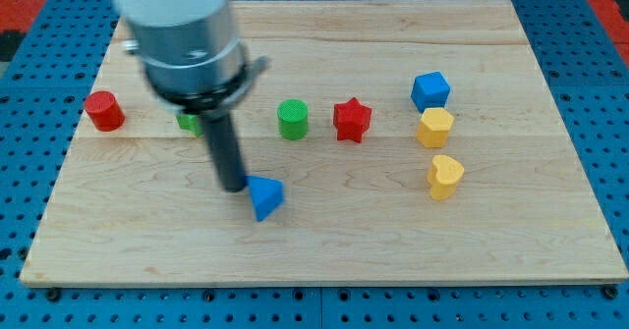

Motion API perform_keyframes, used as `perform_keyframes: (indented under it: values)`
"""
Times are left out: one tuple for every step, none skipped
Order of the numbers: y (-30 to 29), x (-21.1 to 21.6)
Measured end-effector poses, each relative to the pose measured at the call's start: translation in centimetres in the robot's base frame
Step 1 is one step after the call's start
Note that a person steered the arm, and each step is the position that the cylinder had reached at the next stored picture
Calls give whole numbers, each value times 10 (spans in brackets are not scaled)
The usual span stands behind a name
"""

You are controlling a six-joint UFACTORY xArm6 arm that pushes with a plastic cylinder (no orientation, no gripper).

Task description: Push the blue triangle below the yellow heart

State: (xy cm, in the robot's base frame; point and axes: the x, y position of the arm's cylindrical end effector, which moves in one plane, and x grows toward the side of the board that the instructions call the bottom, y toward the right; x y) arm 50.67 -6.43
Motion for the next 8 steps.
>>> perform_keyframes:
  values:
    - [28, 1]
    - [-50, -5]
    - [-20, 23]
    - [85, 23]
    - [115, 31]
    - [70, 35]
    - [105, 34]
    - [153, 51]
